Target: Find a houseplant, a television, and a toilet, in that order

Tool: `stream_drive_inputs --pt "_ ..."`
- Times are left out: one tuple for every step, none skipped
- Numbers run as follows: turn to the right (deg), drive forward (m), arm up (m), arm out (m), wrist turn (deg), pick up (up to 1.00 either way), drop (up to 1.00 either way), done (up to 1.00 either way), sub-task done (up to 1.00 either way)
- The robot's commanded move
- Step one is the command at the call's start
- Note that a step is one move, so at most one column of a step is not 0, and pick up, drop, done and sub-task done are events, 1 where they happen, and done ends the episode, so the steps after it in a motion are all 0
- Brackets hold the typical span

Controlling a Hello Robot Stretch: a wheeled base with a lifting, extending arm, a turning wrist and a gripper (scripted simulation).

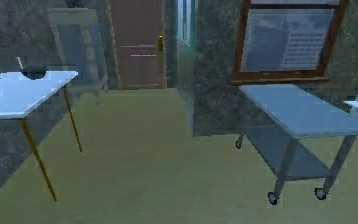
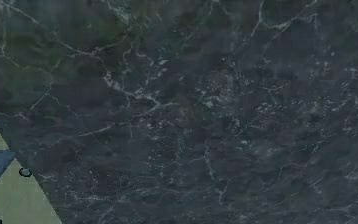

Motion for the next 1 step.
stream_drive_inputs --pt "-9.0 0.00 0.00 0.00 0.0 0.00 0.00 0.00 0.00"
